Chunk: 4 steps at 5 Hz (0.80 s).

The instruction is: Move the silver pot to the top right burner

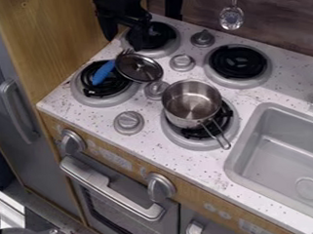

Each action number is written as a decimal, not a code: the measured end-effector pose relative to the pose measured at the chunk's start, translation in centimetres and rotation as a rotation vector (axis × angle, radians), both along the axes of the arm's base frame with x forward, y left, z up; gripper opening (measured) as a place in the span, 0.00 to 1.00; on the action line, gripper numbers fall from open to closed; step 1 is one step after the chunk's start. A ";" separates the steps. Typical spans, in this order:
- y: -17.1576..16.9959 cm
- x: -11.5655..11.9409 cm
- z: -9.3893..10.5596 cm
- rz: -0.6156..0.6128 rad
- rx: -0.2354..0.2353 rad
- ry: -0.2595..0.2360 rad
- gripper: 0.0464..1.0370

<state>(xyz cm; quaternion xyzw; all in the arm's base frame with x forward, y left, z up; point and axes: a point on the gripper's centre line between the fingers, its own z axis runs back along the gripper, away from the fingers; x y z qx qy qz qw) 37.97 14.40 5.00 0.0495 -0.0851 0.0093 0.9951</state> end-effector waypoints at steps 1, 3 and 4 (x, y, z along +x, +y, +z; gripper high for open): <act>-0.2 -0.3 -1.5 0.001 -0.015 0.035 0.96; -5.2 0.7 -3.4 -0.084 -0.079 0.077 0.96; -8.2 1.8 -3.4 -0.135 -0.098 0.064 0.96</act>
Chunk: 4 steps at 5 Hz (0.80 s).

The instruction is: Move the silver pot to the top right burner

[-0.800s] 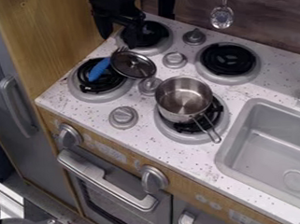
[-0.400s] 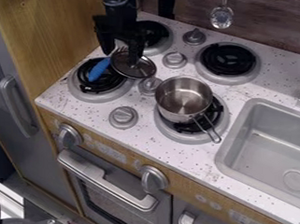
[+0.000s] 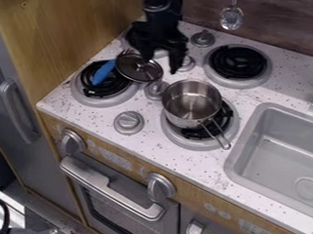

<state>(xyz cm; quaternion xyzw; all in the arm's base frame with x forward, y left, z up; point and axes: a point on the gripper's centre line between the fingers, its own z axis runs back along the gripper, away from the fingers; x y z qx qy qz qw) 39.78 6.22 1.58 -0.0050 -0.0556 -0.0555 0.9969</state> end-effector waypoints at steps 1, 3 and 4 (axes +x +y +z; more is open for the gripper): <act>-3.8 1.0 -0.9 -0.055 -0.024 0.012 0.96; -7.3 1.0 -2.0 -0.057 -0.029 0.050 0.96; -8.2 0.3 -3.0 -0.049 -0.030 0.085 0.96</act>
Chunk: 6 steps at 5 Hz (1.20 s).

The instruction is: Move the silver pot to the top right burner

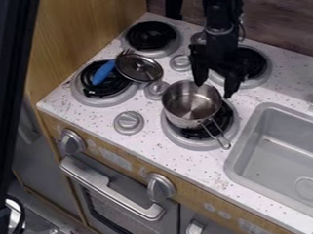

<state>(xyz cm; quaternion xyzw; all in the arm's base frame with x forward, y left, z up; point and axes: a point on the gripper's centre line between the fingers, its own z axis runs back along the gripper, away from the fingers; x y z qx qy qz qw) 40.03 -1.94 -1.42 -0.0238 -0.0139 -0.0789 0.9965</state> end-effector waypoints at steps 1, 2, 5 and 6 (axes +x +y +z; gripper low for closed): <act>-0.1 -0.8 -1.7 0.023 0.000 0.046 0.96; 0.0 -1.4 -3.7 0.049 0.005 0.091 0.94; -0.2 -0.9 -3.9 0.038 0.045 0.053 0.26; -0.6 -0.4 -3.8 -0.043 0.084 0.022 0.08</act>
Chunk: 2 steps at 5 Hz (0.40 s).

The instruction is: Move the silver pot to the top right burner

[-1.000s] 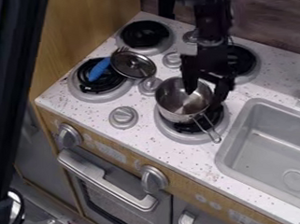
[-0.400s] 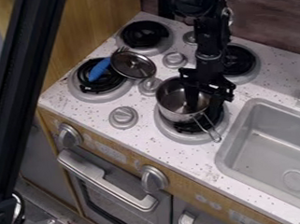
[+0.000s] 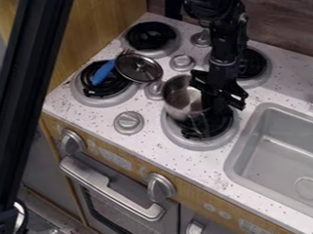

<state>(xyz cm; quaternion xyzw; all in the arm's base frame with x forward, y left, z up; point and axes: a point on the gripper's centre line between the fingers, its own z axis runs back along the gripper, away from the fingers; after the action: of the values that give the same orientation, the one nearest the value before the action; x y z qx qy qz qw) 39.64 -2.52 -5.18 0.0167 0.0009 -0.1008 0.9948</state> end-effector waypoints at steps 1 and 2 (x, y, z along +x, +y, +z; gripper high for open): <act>-1.2 2.0 1.2 -0.137 0.007 -0.068 0.03; -3.6 4.3 2.7 -0.277 0.013 -0.145 0.02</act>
<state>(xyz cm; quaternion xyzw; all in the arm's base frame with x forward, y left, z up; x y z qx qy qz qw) 43.98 -6.16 -2.49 0.0303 -0.0725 -0.2354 0.9687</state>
